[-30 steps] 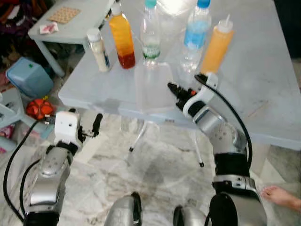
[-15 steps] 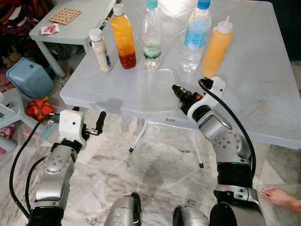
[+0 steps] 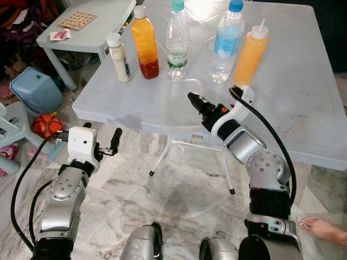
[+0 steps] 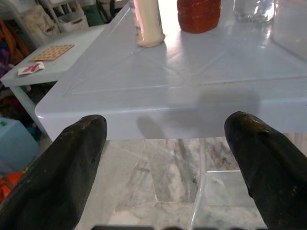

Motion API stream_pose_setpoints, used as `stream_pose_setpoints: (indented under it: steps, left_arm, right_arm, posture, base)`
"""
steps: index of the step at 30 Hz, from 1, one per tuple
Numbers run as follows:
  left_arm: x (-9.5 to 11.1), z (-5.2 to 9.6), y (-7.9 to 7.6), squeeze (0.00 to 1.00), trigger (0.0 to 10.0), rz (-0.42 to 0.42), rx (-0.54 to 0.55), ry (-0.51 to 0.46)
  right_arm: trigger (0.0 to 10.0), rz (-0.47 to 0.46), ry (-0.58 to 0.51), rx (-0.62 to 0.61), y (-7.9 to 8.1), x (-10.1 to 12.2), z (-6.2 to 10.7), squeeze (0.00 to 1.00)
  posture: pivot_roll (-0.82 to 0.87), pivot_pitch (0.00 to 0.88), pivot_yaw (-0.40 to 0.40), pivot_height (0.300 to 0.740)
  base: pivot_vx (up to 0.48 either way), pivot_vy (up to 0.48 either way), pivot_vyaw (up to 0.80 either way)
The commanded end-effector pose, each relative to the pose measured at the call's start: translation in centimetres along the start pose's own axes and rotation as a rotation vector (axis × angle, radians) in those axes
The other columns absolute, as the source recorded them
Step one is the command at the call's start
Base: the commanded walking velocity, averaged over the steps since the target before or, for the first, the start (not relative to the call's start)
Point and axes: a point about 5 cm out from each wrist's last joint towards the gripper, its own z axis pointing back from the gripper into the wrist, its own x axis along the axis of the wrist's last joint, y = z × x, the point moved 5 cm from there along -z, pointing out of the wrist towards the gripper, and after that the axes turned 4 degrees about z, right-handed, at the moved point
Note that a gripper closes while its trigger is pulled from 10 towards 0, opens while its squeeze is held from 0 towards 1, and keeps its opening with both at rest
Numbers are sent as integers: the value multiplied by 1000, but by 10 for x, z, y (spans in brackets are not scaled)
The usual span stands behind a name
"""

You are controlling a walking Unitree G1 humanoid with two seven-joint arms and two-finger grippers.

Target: Restocking fridge

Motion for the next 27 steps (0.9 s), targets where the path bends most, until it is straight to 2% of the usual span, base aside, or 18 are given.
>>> stream_pose_setpoints:
  steps: [1,4,10,14,16,20,21,27]
  left_arm:
    - [-2,1,4,0,10000,-8,5,7]
    - [-2,1,4,0,10000,-8,5,7]
    - [-3,2,2,0,10000,-4,6,7]
    - [-2,1,2,0,10000,-2,5,4]
    - [-2,1,2,0,10000,-2,5,3]
    - [-1,0,3,0,10000,-4,8,-1]
    - [-1,0,3,0,10000,-5,10,0]
    - [-4,1,2,0,10000,0,9,5]
  right_arm:
    - [10000,-6,23,6,3,-6,1,0]
    - [10000,-9,14,-14,0,-5,2,0]
    - [10000,5,-32,14,5,7,3,0]
    - [10000,75,-96,53,15,19,1,0]
    - [10000,83,-108,57,17,21,0,0]
    - [10000,91,-196,69,25,40,6,0]
    - [10000,88,-202,65,24,41,9,1000]
    - [10000,97,-227,-40,7,37,27,1000]
  posture:
    - [81,108,66,740]
    - [81,109,65,740]
    - [80,110,65,740]
    - [80,109,67,740]
    - [80,109,67,740]
    - [83,103,63,740]
    - [78,102,62,740]
    - [66,103,63,740]
  base:
    - [0,0,0]
    - [0,0,0]
    - [0,0,0]
    - [0,0,0]
    - [0,0,0]
    - [0,0,0]
    - [0,0,0]
    - [0,0,0]
